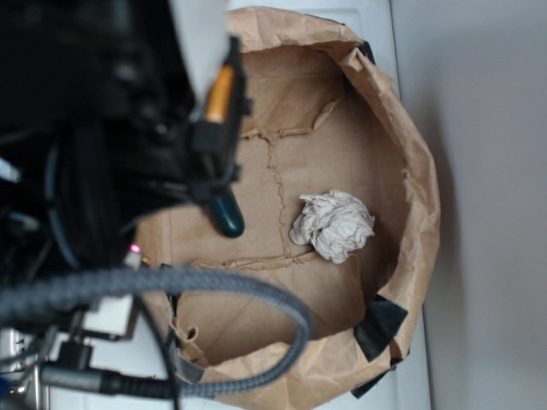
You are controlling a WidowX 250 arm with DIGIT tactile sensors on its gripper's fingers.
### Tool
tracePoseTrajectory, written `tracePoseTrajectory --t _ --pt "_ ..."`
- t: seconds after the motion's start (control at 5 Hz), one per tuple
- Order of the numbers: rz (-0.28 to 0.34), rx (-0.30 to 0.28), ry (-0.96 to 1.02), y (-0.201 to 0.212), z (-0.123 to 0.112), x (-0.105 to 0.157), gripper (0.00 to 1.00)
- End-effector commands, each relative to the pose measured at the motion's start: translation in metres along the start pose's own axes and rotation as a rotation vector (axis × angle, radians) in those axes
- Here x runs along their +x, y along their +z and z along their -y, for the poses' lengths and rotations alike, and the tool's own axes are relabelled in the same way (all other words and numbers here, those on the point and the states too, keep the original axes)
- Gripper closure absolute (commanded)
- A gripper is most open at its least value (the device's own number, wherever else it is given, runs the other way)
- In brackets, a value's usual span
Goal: Grab the plastic pickle.
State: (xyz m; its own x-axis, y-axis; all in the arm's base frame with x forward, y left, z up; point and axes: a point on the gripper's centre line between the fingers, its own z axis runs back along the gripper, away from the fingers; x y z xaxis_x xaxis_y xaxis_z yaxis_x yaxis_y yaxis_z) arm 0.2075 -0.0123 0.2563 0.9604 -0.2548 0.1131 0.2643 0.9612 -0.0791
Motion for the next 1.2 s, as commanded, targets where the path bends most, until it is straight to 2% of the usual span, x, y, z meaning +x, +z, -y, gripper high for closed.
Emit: tracePoseTrajectory --t 0.0,0.2,0.4,0.6,1.0 --pt "-0.104 -0.133 -0.212 -0.031 -0.02 0.021 0.0" --pt "-0.12 -0.036 -0.338 -0.065 -0.041 0.036 0.0" --pt "-0.19 0.039 -0.365 -0.096 -0.047 0.031 0.0" --pt "-0.095 0.068 -0.432 -0.116 -0.042 0.018 0.0" --pt "-0.096 0.081 -0.451 -0.162 -0.055 0.011 0.0"
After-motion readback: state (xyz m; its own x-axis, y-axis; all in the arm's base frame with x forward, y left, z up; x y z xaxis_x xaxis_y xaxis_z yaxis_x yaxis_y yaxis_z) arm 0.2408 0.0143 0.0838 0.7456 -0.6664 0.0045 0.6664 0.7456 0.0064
